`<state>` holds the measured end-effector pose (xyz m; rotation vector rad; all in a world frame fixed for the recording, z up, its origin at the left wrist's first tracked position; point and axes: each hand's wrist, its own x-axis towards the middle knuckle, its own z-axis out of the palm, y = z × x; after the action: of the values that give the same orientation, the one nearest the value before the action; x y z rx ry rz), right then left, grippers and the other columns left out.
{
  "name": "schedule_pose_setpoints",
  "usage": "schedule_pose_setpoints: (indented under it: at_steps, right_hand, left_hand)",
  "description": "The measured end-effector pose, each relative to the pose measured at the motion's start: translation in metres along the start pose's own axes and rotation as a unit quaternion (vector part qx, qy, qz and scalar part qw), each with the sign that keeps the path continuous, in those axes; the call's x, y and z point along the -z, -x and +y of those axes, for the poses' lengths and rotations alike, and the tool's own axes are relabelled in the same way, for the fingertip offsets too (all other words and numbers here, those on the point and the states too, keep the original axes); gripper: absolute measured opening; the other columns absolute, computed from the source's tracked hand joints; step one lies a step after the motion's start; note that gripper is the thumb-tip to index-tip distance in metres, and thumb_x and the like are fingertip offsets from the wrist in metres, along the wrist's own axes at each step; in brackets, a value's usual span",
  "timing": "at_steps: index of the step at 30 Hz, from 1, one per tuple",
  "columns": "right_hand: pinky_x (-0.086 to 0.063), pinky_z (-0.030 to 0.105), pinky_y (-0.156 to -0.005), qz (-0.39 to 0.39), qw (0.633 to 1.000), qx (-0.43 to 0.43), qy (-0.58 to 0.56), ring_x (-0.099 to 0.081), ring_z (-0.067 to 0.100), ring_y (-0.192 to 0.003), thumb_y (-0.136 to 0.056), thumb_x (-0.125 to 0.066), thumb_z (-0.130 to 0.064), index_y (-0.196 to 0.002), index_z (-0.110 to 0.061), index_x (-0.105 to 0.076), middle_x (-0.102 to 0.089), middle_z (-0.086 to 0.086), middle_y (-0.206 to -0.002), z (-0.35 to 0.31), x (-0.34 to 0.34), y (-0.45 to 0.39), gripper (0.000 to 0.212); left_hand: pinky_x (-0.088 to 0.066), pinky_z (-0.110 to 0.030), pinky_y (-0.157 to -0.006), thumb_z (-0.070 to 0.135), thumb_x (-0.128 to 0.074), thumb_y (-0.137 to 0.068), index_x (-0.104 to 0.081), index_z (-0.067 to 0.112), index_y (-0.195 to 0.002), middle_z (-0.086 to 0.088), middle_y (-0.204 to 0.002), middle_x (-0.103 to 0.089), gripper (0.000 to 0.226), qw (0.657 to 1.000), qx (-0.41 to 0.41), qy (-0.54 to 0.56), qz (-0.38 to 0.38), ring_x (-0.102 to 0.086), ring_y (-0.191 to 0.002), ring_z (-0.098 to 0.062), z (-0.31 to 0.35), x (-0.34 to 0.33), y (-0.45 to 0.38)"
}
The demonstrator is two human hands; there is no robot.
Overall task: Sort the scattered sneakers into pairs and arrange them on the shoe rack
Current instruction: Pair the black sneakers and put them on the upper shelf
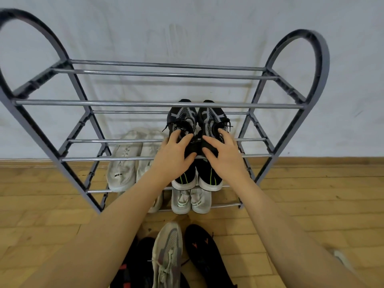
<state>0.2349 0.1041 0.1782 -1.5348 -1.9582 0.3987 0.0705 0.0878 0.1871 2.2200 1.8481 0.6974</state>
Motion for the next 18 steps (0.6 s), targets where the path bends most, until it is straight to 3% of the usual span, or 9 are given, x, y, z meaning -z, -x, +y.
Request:
schedule_pose_setpoints:
  at_steps: [3,7,13,18]
  right_hand:
    - [-0.026,0.052,-0.111,0.013,1.0,-0.005,0.003,-0.016,0.027,-0.142,-0.093,-0.053,-0.036,-0.135,-0.035,-0.047,-0.017,0.006,-0.156,0.001,0.005,0.015,0.042]
    - [-0.035,0.048,-0.105,0.057,0.998,-0.033,-0.015,-0.032,0.025,-0.134,-0.095,-0.048,-0.037,-0.135,-0.028,-0.048,-0.03,0.005,-0.15,0.002,0.022,0.048,0.041]
    - [-0.048,0.041,-0.084,0.09,0.995,-0.028,0.029,-0.054,0.021,-0.104,-0.096,-0.044,-0.034,-0.123,-0.018,-0.058,-0.054,0.004,-0.12,0.044,0.064,0.11,0.035]
    - [-0.044,0.035,-0.085,0.108,0.99,-0.085,0.039,-0.056,0.027,-0.101,-0.095,-0.05,-0.026,-0.117,-0.01,-0.063,-0.059,0.009,-0.112,0.112,0.1,0.17,0.029]
  left_hand:
    - [-0.027,-0.051,-0.107,0.035,-0.052,-0.091,-0.027,0.017,-0.145,-0.015,-0.15,-0.025,0.062,0.997,0.018,-0.061,0.035,-0.025,-0.134,-0.041,0.012,0.005,0.017]
    - [-0.026,-0.055,-0.104,0.025,-0.058,-0.087,-0.043,0.007,-0.135,-0.02,-0.142,-0.039,0.054,0.994,-0.035,-0.066,0.083,-0.028,-0.133,-0.042,0.033,0.005,0.044]
    - [-0.034,-0.051,-0.098,0.019,-0.062,-0.084,-0.053,0.006,-0.126,-0.015,-0.13,-0.053,0.044,0.99,-0.116,-0.057,0.057,-0.043,-0.123,-0.038,0.09,-0.015,0.069]
    - [-0.028,-0.045,-0.1,0.022,-0.053,-0.09,-0.052,0.011,-0.127,-0.009,-0.135,-0.046,0.04,0.986,-0.166,-0.023,-0.021,-0.035,-0.127,-0.032,0.152,-0.064,0.081]
